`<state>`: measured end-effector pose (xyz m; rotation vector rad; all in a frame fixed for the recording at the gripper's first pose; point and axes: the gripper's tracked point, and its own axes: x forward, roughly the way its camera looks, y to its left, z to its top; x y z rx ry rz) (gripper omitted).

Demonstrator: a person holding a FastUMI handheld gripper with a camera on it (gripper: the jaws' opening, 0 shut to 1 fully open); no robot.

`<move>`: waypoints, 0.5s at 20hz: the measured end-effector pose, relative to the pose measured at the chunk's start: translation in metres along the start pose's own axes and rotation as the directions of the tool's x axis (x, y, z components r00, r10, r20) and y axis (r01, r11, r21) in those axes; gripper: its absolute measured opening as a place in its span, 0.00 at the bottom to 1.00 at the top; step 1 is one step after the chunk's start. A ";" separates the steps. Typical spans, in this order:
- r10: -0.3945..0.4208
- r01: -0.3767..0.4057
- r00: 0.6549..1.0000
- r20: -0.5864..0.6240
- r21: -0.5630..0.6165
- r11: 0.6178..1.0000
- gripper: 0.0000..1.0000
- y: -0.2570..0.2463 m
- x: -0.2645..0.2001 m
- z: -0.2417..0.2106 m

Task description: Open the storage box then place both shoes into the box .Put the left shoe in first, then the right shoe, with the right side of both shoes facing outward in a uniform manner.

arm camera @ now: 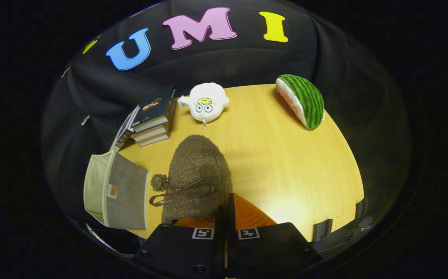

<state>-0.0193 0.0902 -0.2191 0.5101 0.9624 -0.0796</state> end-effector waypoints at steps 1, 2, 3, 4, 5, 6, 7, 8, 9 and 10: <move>0.017 -0.017 1.000 0.004 0.008 1.000 0.08 0.018 -0.005 0.005; 0.032 -0.032 0.999 0.005 0.013 0.999 0.08 0.036 -0.009 0.008; 0.043 -0.043 0.999 0.004 0.017 0.999 0.08 0.054 -0.011 0.011; 0.052 -0.052 0.999 0.003 0.019 0.998 0.08 0.071 -0.014 0.013; 0.062 -0.062 0.998 -0.006 0.017 0.998 0.08 0.089 -0.017 0.014; 0.074 -0.073 0.997 -0.018 0.015 0.997 0.08 0.106 -0.019 0.013; 0.085 -0.084 0.996 -0.027 0.016 0.996 0.08 0.123 -0.020 0.014; 0.095 -0.095 0.995 -0.036 0.017 0.995 0.08 0.139 -0.021 0.014; 0.106 -0.105 0.993 -0.045 0.022 0.994 0.08 0.156 -0.021 0.014; 0.115 -0.114 0.992 -0.056 0.028 0.993 0.08 0.172 -0.020 0.013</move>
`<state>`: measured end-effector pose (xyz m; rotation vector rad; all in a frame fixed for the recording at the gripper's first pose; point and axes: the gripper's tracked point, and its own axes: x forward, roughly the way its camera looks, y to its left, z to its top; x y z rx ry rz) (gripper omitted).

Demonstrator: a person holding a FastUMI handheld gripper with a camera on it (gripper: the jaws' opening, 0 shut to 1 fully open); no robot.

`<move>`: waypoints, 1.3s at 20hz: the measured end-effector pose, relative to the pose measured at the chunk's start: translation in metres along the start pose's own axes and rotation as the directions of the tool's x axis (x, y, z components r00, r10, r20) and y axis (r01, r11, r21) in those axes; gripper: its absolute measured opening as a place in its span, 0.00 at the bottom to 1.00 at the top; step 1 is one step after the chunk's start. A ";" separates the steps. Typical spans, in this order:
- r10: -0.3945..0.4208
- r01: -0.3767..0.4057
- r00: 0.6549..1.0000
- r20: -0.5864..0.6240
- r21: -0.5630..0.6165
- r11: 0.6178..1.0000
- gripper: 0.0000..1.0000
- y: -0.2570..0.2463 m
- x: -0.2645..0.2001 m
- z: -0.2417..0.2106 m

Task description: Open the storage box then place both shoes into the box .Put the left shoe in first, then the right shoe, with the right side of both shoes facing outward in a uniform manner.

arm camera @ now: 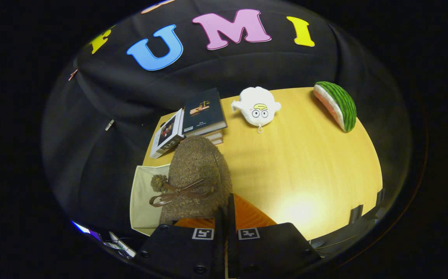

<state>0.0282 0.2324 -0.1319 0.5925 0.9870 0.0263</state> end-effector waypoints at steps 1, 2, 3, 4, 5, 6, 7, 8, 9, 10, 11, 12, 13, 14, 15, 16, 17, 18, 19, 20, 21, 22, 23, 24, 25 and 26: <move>0.005 -0.005 1.000 -0.013 0.007 1.000 0.08 0.015 0.004 -0.003; 0.008 -0.008 1.000 -0.027 0.014 1.000 0.08 0.028 0.008 -0.006; 0.008 -0.007 0.999 -0.040 0.022 1.000 0.08 0.041 0.012 -0.011; 0.008 -0.006 0.999 -0.049 0.028 1.000 0.08 0.052 0.017 -0.015; 0.008 -0.006 0.998 -0.059 0.028 1.000 0.08 0.063 0.022 -0.019; 0.003 -0.002 0.997 -0.072 0.016 1.000 0.08 0.072 0.029 -0.025; -0.003 0.003 0.997 -0.083 0.002 1.000 0.09 0.079 0.036 -0.031; -0.012 0.011 0.995 -0.095 -0.009 1.000 0.09 0.087 0.042 -0.038; -0.019 0.018 0.994 -0.107 -0.013 1.000 0.09 0.091 0.048 -0.045; -0.023 0.021 0.993 -0.114 -0.017 1.000 0.09 0.096 0.054 -0.051; -0.028 0.025 0.992 -0.121 -0.023 0.999 0.09 0.100 0.059 -0.057; -0.032 0.029 0.992 -0.122 -0.028 0.999 0.09 0.102 0.062 -0.061; -0.037 0.033 0.993 -0.115 -0.040 0.999 0.09 0.104 0.066 -0.062; -0.051 0.045 0.992 -0.112 -0.054 0.998 0.09 0.103 0.069 -0.065; -0.066 0.059 0.991 -0.115 -0.064 0.996 0.09 0.101 0.072 -0.068; -0.077 0.069 0.990 -0.117 -0.067 0.995 0.09 0.099 0.074 -0.070; -0.081 0.074 0.990 -0.117 -0.065 0.995 0.09 0.099 0.076 -0.071; -0.069 0.062 0.991 -0.119 -0.054 0.997 0.11 0.101 0.076 -0.072; -0.057 0.052 0.991 -0.124 -0.043 0.998 0.18 0.104 0.077 -0.073; -0.043 0.039 0.991 -0.127 -0.031 0.999 0.27 0.106 0.077 -0.074; -0.028 0.025 0.993 -0.112 -0.023 0.999 0.37 0.109 0.076 -0.071; -0.017 0.014 0.995 -0.098 -0.030 0.999 0.58 0.111 0.072 -0.067; -0.011 0.007 0.996 -0.091 -0.044 0.999 0.78 0.110 0.070 -0.066; -0.008 0.004 0.996 -0.087 -0.055 0.999 0.90 0.109 0.069 -0.067; -0.006 0.001 0.997 -0.082 -0.057 0.998 0.98 0.108 0.067 -0.065; -0.004 0.000 0.997 -0.075 -0.058 0.998 0.99 0.107 0.066 -0.064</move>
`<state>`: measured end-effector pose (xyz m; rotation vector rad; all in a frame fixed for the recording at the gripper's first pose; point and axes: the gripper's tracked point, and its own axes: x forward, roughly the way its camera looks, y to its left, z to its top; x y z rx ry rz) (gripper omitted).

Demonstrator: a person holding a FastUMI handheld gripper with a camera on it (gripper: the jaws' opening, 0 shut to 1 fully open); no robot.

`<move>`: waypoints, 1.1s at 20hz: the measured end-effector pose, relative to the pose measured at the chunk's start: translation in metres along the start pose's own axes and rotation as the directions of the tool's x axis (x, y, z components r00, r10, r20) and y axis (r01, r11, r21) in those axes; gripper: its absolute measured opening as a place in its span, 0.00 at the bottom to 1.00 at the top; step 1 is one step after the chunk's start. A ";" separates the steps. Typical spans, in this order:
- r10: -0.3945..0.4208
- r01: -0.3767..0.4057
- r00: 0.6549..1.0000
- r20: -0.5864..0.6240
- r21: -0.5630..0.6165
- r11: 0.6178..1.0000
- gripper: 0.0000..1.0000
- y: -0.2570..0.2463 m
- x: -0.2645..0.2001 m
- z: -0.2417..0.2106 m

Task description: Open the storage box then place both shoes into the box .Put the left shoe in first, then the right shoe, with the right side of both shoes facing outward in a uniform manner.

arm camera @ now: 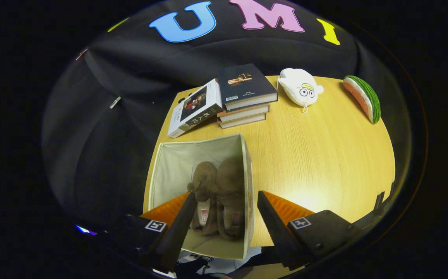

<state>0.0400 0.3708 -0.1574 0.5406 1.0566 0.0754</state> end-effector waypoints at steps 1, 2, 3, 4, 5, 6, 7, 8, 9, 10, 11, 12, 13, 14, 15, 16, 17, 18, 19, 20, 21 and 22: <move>0.001 0.000 1.000 0.007 0.000 1.000 0.99 -0.002 -0.001 0.001; 0.002 -0.002 1.000 0.009 -0.002 1.000 0.99 -0.003 -0.002 0.002; 0.003 -0.003 1.000 0.014 -0.002 1.000 0.99 -0.005 -0.003 0.002; 0.005 -0.005 1.000 0.025 -0.002 1.000 0.99 -0.006 -0.005 0.005; 0.017 -0.017 0.999 0.045 -0.004 1.000 0.99 -0.007 -0.008 0.009; 0.031 -0.030 0.996 0.084 -0.010 0.999 0.99 -0.006 -0.011 0.018; 0.040 -0.037 0.991 0.130 -0.028 0.999 0.99 -0.009 -0.016 0.027; 0.040 -0.032 0.984 0.174 -0.048 0.998 0.99 -0.014 -0.022 0.036; 0.032 -0.018 0.976 0.217 -0.067 0.998 0.99 -0.022 -0.029 0.046; 0.026 -0.006 0.965 0.260 -0.081 0.997 0.99 -0.031 -0.037 0.057; 0.021 0.005 0.953 0.303 -0.087 0.996 0.99 -0.039 -0.045 0.068; 0.015 0.017 0.939 0.344 -0.088 0.996 0.99 -0.049 -0.055 0.078; 0.005 0.032 0.922 0.386 -0.089 0.996 0.99 -0.060 -0.065 0.089; -0.008 0.052 0.905 0.425 -0.092 0.994 0.99 -0.073 -0.074 0.099; -0.023 0.075 0.886 0.463 -0.095 0.993 0.99 -0.087 -0.083 0.109; -0.034 0.097 0.865 0.500 -0.100 0.990 0.99 -0.100 -0.093 0.118; -0.048 0.122 0.843 0.535 -0.103 0.987 0.98 -0.114 -0.104 0.128; -0.059 0.146 0.819 0.570 -0.108 0.983 0.99 -0.127 -0.115 0.136; -0.071 0.173 0.793 0.605 -0.111 0.979 0.99 -0.140 -0.128 0.145; -0.082 0.198 0.769 0.634 -0.115 0.974 0.99 -0.152 -0.140 0.151; -0.089 0.219 0.747 0.659 -0.116 0.969 0.98 -0.164 -0.152 0.157; -0.095 0.237 0.726 0.681 -0.118 0.964 0.99 -0.173 -0.163 0.162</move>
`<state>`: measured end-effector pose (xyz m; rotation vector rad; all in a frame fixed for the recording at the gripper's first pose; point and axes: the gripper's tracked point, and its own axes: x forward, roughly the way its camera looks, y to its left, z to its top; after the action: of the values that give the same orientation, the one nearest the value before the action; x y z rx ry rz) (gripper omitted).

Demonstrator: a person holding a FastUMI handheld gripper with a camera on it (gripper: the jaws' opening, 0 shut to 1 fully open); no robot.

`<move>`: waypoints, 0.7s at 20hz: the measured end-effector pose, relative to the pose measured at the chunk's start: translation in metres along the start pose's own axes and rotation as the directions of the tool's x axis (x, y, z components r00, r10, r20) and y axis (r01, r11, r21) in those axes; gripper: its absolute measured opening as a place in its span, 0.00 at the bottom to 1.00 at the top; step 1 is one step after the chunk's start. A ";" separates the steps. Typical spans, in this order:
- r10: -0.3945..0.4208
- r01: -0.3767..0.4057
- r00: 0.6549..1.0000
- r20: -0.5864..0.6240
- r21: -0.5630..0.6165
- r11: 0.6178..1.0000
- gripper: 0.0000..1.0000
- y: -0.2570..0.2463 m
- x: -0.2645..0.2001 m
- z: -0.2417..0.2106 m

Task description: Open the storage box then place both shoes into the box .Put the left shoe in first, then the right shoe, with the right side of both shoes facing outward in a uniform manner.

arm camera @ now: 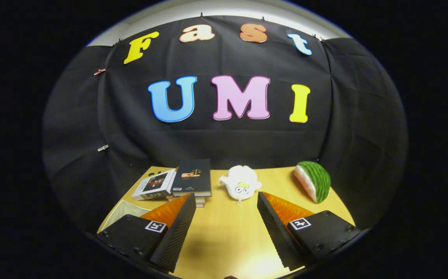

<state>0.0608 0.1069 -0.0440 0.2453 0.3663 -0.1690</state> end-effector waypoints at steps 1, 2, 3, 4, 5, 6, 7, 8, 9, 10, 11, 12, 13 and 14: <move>-0.015 0.015 1.000 0.024 -0.011 1.000 0.98 -0.012 -0.005 0.007; -0.031 0.032 0.999 0.043 -0.018 0.999 0.98 -0.024 -0.012 0.012; -0.048 0.049 0.997 0.062 -0.022 0.999 0.98 -0.033 -0.018 0.016; -0.064 0.067 0.995 0.081 -0.030 0.997 0.98 -0.043 -0.022 0.021; -0.081 0.085 0.992 0.094 -0.041 0.995 0.98 -0.053 -0.027 0.024; -0.089 0.094 0.991 0.105 -0.046 0.995 0.98 -0.058 -0.031 0.028; -0.092 0.098 0.989 0.117 -0.045 0.994 0.98 -0.063 -0.041 0.034; -0.089 0.094 0.988 0.128 -0.038 0.995 0.98 -0.066 -0.041 0.039; -0.079 0.085 0.986 0.144 -0.036 0.996 0.98 -0.068 -0.043 0.046; -0.072 0.079 0.986 0.153 -0.040 0.996 0.98 -0.072 -0.043 0.051; -0.060 0.068 0.985 0.164 -0.044 0.997 0.98 -0.075 -0.043 0.054; -0.047 0.057 0.982 0.182 -0.047 0.997 0.98 -0.077 -0.044 0.060; -0.039 0.050 0.978 0.204 -0.050 0.997 0.98 -0.078 -0.044 0.064; -0.036 0.049 0.976 0.216 -0.059 0.997 0.98 -0.083 -0.045 0.067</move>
<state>0.0248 0.0155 0.0159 0.1544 0.1615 -0.2237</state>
